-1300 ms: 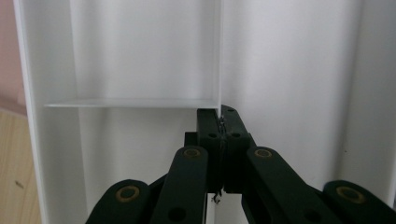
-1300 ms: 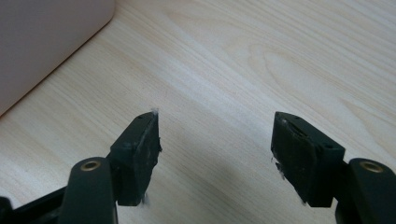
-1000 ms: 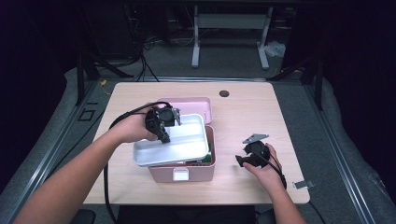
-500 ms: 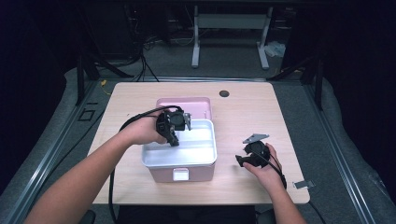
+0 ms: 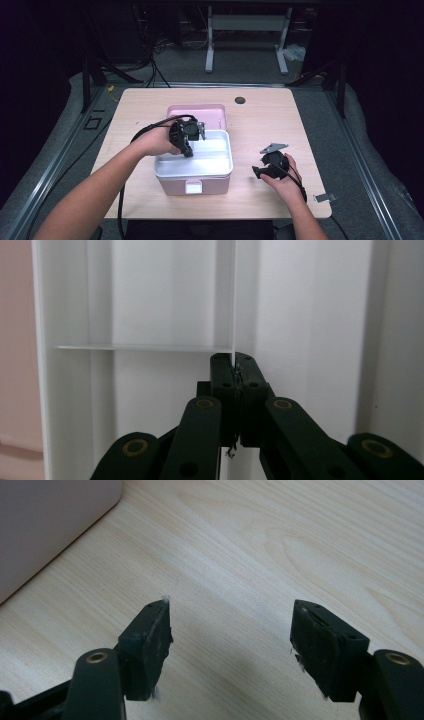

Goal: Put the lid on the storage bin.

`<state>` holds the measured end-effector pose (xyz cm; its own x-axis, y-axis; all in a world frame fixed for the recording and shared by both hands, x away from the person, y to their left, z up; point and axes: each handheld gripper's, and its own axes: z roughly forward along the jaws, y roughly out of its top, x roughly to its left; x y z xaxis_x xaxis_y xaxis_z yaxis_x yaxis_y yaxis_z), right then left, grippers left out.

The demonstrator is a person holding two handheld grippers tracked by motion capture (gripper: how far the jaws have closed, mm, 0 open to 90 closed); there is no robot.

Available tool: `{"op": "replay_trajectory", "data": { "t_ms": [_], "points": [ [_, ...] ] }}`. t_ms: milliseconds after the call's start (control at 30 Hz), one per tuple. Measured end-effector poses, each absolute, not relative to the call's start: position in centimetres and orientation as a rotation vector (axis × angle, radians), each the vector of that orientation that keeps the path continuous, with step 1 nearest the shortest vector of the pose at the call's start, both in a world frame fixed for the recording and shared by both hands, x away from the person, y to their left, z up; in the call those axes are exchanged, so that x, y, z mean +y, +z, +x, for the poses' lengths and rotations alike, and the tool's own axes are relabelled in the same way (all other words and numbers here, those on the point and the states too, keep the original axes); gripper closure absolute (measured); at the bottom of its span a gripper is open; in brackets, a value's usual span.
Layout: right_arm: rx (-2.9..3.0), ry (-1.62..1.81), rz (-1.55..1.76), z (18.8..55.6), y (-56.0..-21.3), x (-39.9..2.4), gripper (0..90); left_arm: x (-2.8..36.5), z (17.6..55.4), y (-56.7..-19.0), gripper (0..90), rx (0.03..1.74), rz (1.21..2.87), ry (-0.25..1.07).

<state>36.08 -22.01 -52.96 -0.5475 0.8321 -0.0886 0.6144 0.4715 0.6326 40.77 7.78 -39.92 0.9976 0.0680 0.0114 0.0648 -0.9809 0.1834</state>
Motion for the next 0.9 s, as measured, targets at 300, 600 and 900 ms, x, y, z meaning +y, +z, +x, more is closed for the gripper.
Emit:
{"op": "replay_trajectory", "data": {
  "t_ms": [300, 600, 900],
  "points": [
    [2.339, 0.779, 1.206, 36.1, -52.9, -22.0, 32.0, 7.7, 40.8, -41.5, 88.0, 0.095, 2.959, 0.036],
    [2.342, 0.772, 1.211, 36.4, -53.0, -21.8, 32.0, 7.9, 40.9, -42.1, 86.1, 0.216, 2.939, 0.018],
    [2.364, 0.886, 1.202, 38.2, -50.7, -20.9, 35.8, 7.9, 41.0, -42.1, 84.5, 0.27, 2.932, -0.002]
  ]
}}
